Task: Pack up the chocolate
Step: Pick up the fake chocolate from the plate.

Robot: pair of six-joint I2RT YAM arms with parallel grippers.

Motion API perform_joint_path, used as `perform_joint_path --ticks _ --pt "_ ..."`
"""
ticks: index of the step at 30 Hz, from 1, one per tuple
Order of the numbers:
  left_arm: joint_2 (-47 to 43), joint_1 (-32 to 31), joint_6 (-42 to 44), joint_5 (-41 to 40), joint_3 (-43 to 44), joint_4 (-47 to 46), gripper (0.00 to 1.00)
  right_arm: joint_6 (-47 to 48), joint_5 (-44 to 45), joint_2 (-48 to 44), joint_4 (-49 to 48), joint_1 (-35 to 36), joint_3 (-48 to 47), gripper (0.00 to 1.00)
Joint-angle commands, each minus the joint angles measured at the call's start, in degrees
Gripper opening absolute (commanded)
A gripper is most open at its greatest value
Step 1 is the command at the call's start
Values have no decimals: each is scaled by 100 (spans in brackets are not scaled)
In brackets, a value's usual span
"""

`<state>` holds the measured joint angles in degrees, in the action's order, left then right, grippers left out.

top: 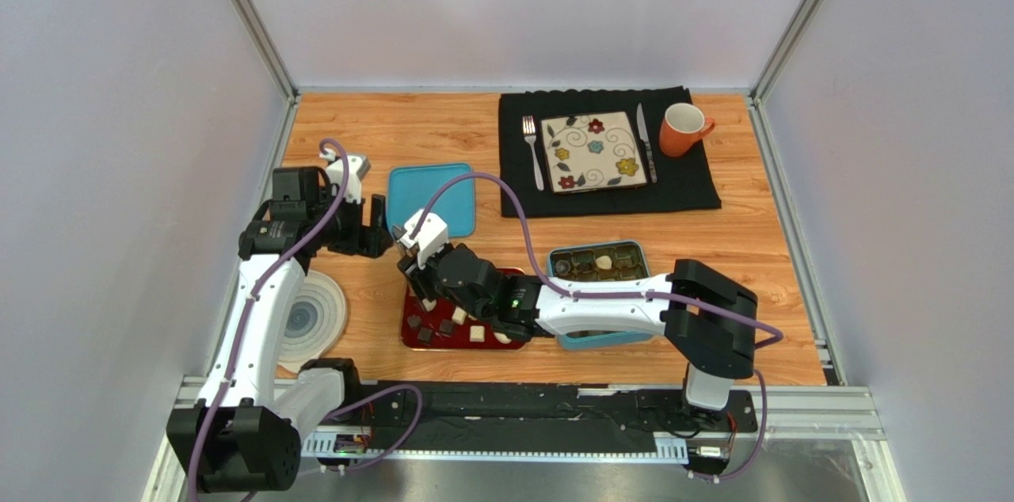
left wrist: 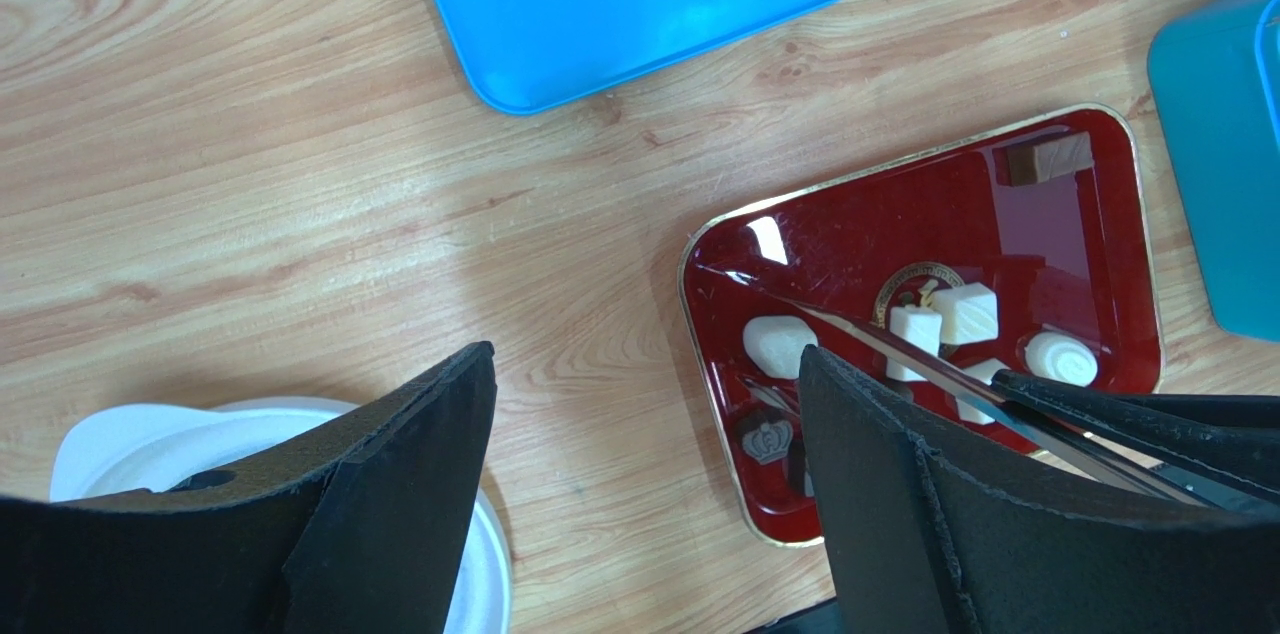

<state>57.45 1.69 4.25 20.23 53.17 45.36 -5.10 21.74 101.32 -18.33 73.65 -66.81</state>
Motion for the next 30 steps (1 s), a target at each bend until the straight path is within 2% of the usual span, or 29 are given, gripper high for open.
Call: perform_joint_path --ticks 1,5,16,23,30 --pt "-120 68 93 60 1 7 82 -105 -3 46 -452 -70 -105 42" --pt "-146 182 146 78 -61 25 83 -87 15 37 -470 -79 -61 35" --pt "-208 621 410 280 -315 104 83 1 155 -243 -382 -70 150 26" --pt "-261 736 638 350 -518 157 83 334 568 -1236 4 -140 317 25" --pt "-252 745 744 508 -588 236 83 379 1217 -2651 758 -482 1115 25"
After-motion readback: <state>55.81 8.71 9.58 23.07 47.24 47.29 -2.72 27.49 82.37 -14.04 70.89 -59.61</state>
